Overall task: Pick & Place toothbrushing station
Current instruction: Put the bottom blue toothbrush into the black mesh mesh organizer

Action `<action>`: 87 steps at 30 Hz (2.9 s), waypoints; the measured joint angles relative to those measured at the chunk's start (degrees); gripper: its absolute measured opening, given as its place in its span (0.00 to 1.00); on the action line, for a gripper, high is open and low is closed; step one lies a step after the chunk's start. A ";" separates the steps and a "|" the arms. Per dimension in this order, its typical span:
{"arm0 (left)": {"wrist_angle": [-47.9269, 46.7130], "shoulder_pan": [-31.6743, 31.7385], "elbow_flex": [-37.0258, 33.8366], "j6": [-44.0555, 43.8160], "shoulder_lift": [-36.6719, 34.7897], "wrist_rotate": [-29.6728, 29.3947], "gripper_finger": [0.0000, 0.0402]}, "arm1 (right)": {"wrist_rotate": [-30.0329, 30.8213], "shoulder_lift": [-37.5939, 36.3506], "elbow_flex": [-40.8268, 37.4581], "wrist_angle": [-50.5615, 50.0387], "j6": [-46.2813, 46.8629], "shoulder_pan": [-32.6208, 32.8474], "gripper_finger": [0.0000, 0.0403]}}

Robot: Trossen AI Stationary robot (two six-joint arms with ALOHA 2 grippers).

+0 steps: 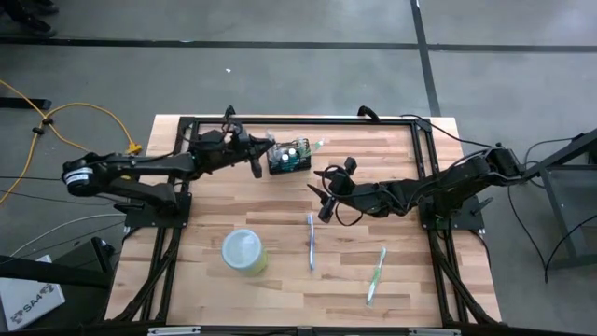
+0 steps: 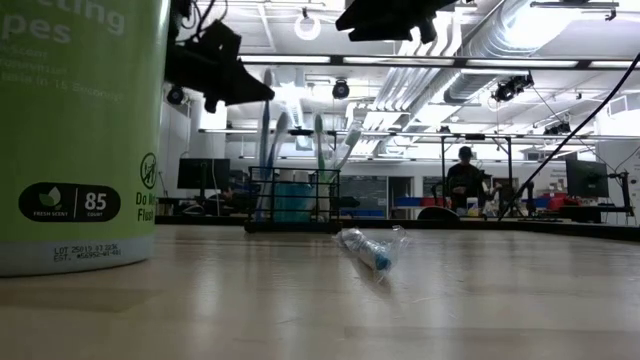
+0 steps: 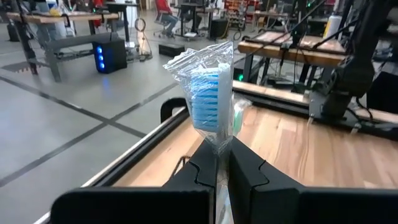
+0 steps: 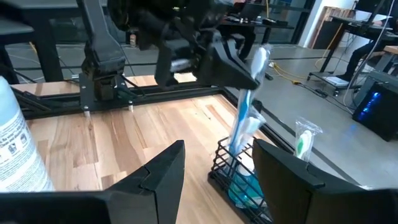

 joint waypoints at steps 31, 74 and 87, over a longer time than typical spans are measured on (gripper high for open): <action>-0.92 -0.02 0.00 -2.69 7.56 -1.33 0.09 | -0.10 0.00 0.00 -2.97 2.56 0.00 0.45; -2.65 -1.92 0.00 5.47 4.52 -2.42 0.48 | -0.32 0.00 0.00 -3.06 2.58 -0.01 0.45; -5.76 -0.47 0.00 2.43 4.52 -5.79 0.48 | -3.00 0.00 -0.01 -3.01 2.58 -0.02 0.45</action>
